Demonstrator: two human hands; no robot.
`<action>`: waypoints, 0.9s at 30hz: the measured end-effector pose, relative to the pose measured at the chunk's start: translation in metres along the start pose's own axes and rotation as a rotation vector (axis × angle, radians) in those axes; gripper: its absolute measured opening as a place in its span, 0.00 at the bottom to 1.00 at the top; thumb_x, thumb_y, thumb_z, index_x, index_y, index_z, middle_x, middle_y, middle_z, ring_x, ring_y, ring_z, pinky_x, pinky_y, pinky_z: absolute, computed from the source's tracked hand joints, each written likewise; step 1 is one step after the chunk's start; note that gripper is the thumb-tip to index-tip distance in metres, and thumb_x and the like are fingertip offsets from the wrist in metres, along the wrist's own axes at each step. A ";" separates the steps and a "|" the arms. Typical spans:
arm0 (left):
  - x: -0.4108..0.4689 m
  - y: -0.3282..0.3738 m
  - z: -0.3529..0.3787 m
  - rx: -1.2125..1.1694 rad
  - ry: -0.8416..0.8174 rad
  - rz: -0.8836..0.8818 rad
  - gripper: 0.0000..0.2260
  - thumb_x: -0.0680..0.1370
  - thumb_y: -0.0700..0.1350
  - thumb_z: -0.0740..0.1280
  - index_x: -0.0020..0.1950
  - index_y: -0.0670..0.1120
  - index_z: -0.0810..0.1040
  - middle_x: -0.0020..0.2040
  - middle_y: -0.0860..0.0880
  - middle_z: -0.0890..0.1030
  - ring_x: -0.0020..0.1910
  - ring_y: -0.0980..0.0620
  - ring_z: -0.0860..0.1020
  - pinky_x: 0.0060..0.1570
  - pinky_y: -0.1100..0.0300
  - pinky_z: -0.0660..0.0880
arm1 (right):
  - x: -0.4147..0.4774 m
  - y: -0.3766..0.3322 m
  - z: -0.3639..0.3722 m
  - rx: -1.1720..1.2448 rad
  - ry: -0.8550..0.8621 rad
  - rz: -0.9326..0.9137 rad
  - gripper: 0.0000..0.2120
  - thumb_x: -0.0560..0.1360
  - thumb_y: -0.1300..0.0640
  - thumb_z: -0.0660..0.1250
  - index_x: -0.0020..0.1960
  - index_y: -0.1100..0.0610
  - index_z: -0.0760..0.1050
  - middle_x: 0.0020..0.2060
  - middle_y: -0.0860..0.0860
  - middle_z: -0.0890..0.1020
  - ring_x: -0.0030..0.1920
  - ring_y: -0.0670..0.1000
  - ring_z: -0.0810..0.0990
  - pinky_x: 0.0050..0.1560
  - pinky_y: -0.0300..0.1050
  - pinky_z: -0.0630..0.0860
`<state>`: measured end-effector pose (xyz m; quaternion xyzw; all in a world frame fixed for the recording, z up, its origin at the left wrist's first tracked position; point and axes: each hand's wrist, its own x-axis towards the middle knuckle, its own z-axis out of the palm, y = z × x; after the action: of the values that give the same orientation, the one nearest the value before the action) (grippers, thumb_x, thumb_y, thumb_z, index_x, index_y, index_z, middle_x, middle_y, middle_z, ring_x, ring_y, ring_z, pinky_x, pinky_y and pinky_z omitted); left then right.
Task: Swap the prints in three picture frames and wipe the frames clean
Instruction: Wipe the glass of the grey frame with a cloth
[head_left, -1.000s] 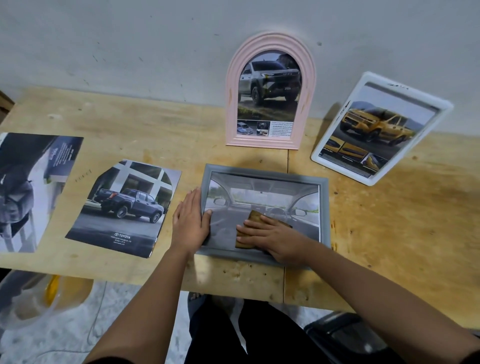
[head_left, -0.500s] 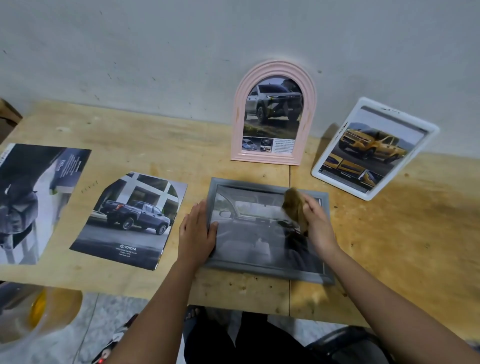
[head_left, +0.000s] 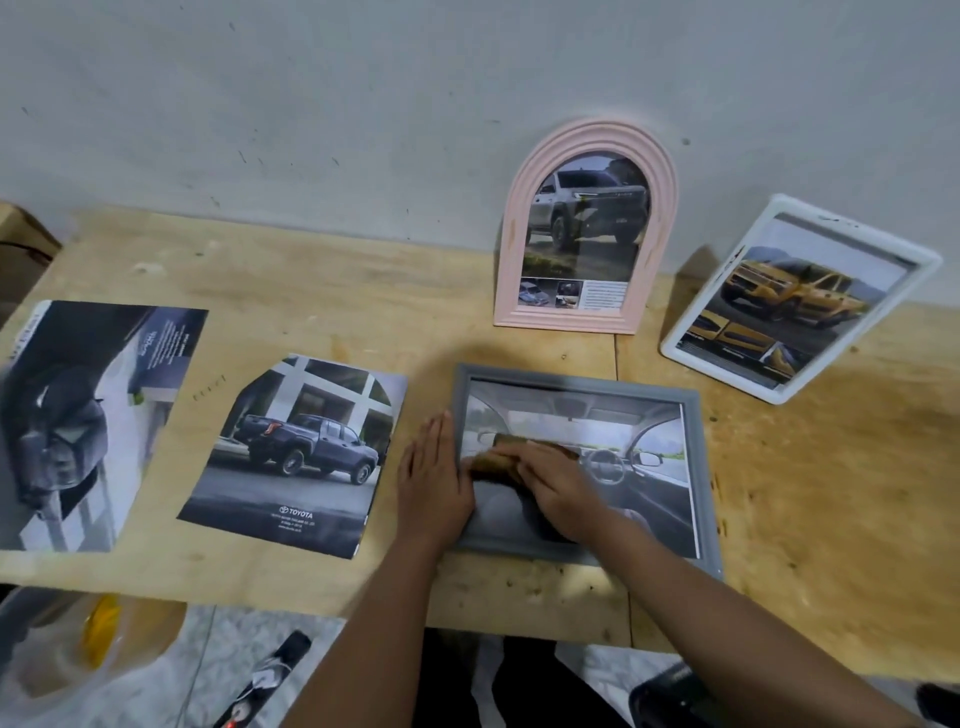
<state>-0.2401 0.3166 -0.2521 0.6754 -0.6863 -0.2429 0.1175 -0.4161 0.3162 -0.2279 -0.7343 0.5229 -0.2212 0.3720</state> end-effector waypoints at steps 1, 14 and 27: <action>-0.001 0.000 0.000 -0.006 -0.005 -0.003 0.30 0.76 0.53 0.45 0.77 0.47 0.46 0.78 0.50 0.50 0.76 0.54 0.48 0.72 0.60 0.42 | -0.006 0.006 -0.002 -0.001 -0.050 -0.009 0.16 0.79 0.57 0.54 0.62 0.53 0.75 0.59 0.48 0.79 0.57 0.41 0.74 0.62 0.34 0.66; -0.002 0.001 -0.005 -0.063 -0.045 -0.004 0.33 0.75 0.57 0.46 0.77 0.46 0.47 0.78 0.50 0.51 0.77 0.53 0.49 0.73 0.59 0.41 | -0.082 0.031 -0.081 0.737 0.139 0.617 0.11 0.77 0.59 0.59 0.53 0.60 0.78 0.41 0.52 0.85 0.42 0.52 0.83 0.42 0.40 0.78; 0.003 0.012 -0.010 -0.158 -0.007 -0.093 0.23 0.81 0.44 0.57 0.75 0.42 0.58 0.75 0.44 0.60 0.74 0.45 0.59 0.72 0.48 0.57 | -0.157 0.078 -0.130 -0.302 0.429 0.897 0.24 0.79 0.61 0.56 0.74 0.56 0.58 0.73 0.59 0.63 0.71 0.61 0.61 0.67 0.56 0.61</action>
<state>-0.2464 0.3119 -0.2382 0.6942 -0.6335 -0.3037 0.1566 -0.6117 0.4078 -0.1971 -0.4216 0.8767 -0.1077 0.2048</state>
